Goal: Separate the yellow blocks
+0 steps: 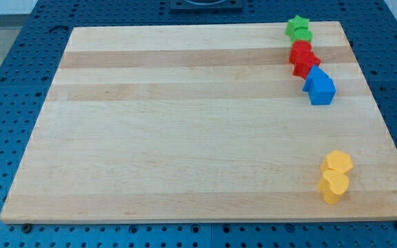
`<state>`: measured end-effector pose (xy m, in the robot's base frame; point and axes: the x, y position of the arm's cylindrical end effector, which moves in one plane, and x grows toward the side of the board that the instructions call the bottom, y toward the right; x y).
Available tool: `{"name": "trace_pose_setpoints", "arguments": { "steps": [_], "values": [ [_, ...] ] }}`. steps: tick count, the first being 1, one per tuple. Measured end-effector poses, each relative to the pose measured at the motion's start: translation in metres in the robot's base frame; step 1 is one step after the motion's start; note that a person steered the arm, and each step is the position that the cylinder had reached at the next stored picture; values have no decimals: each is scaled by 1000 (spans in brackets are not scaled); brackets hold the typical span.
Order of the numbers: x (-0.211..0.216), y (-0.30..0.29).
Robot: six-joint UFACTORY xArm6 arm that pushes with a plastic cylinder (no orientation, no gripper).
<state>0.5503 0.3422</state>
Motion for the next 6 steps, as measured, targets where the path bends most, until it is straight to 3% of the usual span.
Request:
{"name": "trace_pose_setpoints", "arguments": {
  "steps": [1, 2, 3, 4, 5, 6],
  "values": [
    [41, -14],
    [58, -74],
    [54, -140],
    [21, -180],
    [-20, -182],
    [-22, -182]
  ]
}}
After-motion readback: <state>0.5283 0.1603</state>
